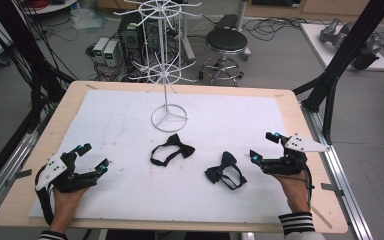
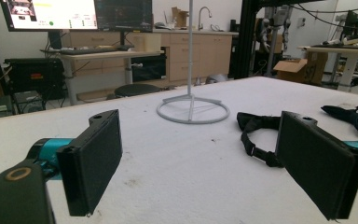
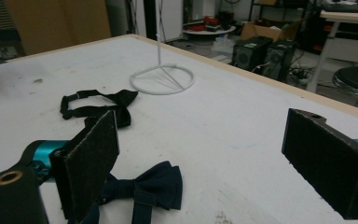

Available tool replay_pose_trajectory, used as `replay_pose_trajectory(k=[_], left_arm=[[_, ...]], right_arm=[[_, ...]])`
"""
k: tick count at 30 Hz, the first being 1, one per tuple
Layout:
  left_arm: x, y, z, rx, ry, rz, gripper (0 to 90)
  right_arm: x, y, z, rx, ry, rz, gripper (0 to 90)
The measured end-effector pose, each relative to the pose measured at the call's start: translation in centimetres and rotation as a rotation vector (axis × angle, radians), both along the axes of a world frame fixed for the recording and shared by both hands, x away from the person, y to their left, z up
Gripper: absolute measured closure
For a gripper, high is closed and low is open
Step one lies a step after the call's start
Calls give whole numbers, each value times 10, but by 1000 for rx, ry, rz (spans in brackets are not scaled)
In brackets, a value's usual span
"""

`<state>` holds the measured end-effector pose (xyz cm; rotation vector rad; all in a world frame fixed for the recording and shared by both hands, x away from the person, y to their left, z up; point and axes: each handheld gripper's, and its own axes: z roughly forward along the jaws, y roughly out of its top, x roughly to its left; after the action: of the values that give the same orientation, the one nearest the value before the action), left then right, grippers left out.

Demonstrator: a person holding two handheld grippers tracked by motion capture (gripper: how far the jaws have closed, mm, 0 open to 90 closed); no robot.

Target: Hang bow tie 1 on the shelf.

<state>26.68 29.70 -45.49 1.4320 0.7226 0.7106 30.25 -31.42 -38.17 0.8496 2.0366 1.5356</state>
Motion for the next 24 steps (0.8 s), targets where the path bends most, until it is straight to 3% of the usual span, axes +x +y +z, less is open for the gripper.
replay_pose_trajectory(k=[8, 24], left_arm=[[0, 0, 0, 0, -2, 1, 151], [0, 0, 0, 1, -1, 2, 151]], right_arm=[[12, 9, 11, -68, 17, 78, 103], [36, 30, 19, -214, 104, 205, 103]])
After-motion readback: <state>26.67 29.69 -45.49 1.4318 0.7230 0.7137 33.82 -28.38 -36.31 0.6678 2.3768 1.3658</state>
